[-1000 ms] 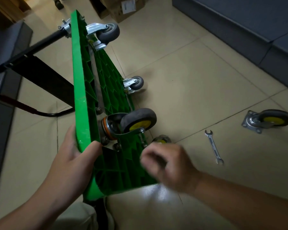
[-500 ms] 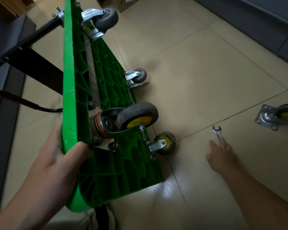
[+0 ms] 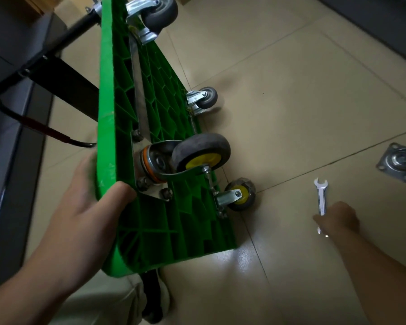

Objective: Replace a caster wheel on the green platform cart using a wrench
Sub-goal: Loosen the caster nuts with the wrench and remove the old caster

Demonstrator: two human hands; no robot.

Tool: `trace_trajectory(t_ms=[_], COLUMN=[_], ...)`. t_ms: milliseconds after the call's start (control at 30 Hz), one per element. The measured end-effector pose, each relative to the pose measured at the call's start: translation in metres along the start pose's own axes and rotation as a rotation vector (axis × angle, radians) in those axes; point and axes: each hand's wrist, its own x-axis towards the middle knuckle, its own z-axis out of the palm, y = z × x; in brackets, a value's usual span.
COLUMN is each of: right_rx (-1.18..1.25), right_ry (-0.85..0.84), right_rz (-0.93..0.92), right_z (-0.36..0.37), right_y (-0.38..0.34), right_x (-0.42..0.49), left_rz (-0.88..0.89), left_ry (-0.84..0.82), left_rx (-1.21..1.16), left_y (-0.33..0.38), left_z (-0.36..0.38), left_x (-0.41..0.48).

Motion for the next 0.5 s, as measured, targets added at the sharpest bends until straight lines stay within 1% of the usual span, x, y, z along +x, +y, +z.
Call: trace_trajectory(t_ms=[67,133,200,367,500], right_rx=[-0.044,-0.119,-0.119,0.236,0.298], right_ry=[-0.023,-0.052,-0.064,-0.165,-0.109], right_rz=[-0.046,-0.132,-0.221,-0.446,-0.717], right_z=[0.003,0.004,0.0,-0.04,-0.082], right_y=[0.006,0.007,0.004,-0.034,-0.046], right_x=[0.001,-0.002,-0.01,-0.08,-0.171], left_rz=[0.068,0.116,0.105,0.019,0.013], left_ry=[0.006,-0.025,-0.068,-0.117,-0.139], left_rx=[0.007,0.041,0.028,-0.1,-0.15], left_y=[0.005,0.014,0.02,0.036,0.039], left_z=[0.0,0.0,0.0,0.002,0.002], left_x=[0.001,-0.005,-0.009,-0.014,-0.019])
